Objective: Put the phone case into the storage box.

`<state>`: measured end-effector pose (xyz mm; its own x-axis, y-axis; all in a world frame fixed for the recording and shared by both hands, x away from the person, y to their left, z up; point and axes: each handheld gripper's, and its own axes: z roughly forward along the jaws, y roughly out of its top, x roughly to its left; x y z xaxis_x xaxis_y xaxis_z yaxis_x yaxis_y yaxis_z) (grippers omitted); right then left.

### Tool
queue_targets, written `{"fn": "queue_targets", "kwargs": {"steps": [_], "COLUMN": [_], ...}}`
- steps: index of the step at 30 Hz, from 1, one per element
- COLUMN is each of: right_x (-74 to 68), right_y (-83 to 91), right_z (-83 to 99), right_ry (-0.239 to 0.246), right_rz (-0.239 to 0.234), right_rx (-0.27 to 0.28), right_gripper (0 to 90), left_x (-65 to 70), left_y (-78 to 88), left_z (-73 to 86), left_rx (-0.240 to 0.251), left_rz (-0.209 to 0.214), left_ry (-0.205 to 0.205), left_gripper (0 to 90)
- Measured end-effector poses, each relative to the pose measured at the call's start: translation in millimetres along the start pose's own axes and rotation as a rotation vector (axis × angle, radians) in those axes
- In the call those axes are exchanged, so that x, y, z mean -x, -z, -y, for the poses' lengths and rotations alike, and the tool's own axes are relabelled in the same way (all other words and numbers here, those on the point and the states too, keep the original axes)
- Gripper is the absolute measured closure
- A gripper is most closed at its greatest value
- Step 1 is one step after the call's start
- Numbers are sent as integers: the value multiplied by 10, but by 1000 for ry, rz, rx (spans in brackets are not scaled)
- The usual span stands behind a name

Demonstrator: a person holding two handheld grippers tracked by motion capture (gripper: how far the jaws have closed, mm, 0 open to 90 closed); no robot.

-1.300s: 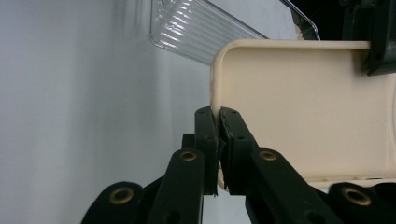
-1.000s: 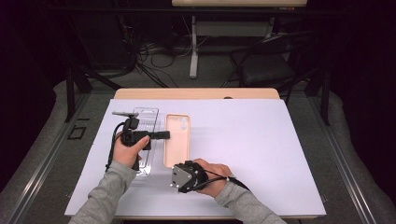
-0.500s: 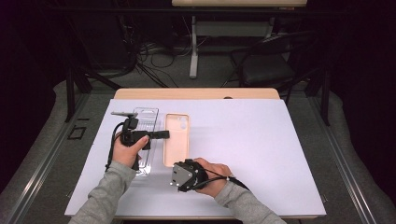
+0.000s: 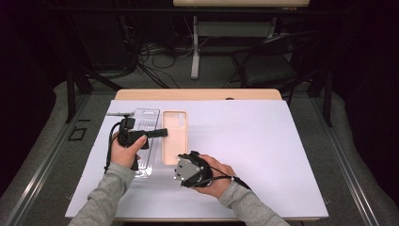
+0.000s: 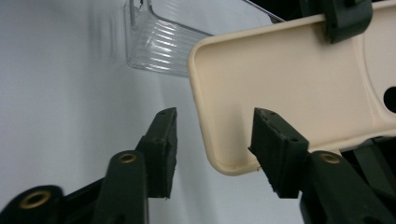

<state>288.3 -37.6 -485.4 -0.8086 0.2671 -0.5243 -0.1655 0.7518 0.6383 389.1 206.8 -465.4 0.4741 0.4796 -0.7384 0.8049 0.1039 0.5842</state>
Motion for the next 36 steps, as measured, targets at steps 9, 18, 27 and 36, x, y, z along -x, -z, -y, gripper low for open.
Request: {"fn": "queue_targets", "kwargs": {"steps": [9,18,27,36], "right_x": [97,271,500,708], "right_y": [15,48,117,179], "right_z": [24,55,3,-32], "right_ry": [-86,-195,-339,-509], "right_rz": [19,15,20,-18], "right_rx": [2,-18,-21,7], "right_gripper": [330,224,152,138], "left_x": [-3,8,32,45], "left_y": [40,83,118,131], "left_z": [-14,-24,-27,-25], "left_rx": [14,40,66,78], "left_rz": [-19,-24,-26,-23], "left_ry": [-17,-35,-64,-96], "left_gripper": [812,812,813,812]}}
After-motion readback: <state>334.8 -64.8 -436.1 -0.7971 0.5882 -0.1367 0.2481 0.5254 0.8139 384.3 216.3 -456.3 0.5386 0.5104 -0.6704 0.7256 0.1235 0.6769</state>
